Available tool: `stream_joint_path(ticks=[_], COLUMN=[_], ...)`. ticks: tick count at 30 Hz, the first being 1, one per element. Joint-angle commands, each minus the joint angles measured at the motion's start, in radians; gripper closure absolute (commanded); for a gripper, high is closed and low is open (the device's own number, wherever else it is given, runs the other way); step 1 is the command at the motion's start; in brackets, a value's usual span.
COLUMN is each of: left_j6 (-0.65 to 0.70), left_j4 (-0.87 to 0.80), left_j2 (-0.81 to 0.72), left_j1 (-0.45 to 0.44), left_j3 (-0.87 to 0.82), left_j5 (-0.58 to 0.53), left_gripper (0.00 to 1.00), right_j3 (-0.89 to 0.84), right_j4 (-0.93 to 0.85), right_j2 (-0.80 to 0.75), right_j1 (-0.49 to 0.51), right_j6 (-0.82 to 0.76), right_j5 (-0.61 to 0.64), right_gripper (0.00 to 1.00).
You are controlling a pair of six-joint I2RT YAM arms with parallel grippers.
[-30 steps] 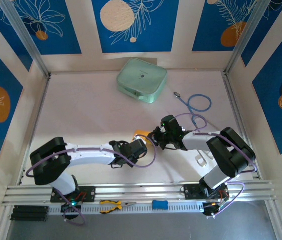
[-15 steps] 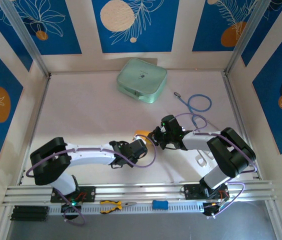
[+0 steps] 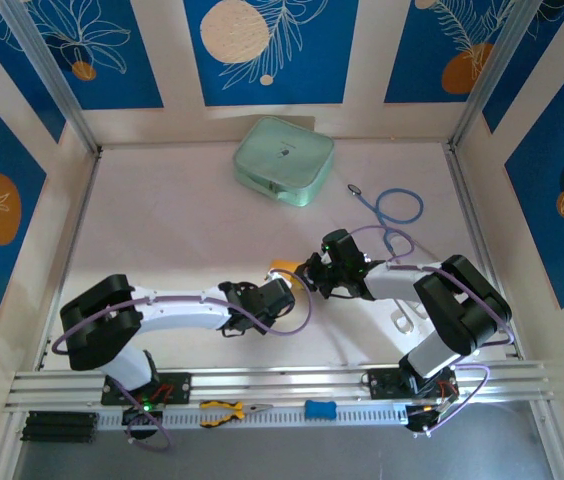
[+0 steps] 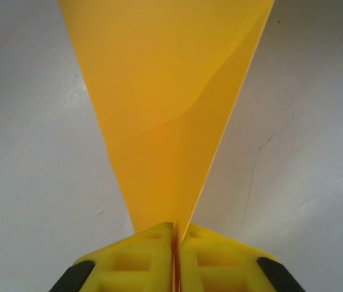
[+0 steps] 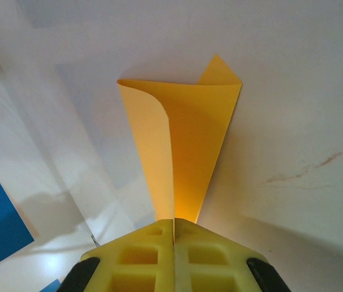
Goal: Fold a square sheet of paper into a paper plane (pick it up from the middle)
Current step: Fold the wing at the bottom-center of the table.
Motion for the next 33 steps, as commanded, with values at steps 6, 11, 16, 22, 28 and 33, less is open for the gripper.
stream_joint_path(ticks=[6,11,16,22,28,33], left_j6=[-0.035,-0.070,-0.094,-0.109,-0.130,-0.139], left_j4=[-0.005,0.075,0.196,0.271,0.336,0.388], left_j2=[0.010,-0.024,-0.085,-0.086,-0.063,-0.045], left_j1=[0.000,0.055,0.144,0.205,0.249,0.278], left_j3=[0.015,-0.022,-0.100,-0.138,-0.166,-0.186], left_j5=[0.030,0.173,0.356,0.492,0.596,0.662], left_gripper=[1.00,1.00,1.00,1.00,1.00,1.00], right_j3=[0.007,-0.026,-0.042,-0.082,-0.119,-0.114], right_j4=[-0.043,-0.152,-0.324,-0.408,-0.357,-0.302], right_j2=[-0.036,-0.131,-0.265,-0.407,-0.463,-0.457], right_j1=[-0.005,-0.012,-0.028,-0.038,0.009,0.114], right_j6=[-0.044,-0.091,-0.152,-0.172,-0.219,-0.322], right_j5=[-0.002,0.067,0.143,0.195,0.212,0.296], right_gripper=[0.86,0.59,0.49,0.49,0.54,0.61])
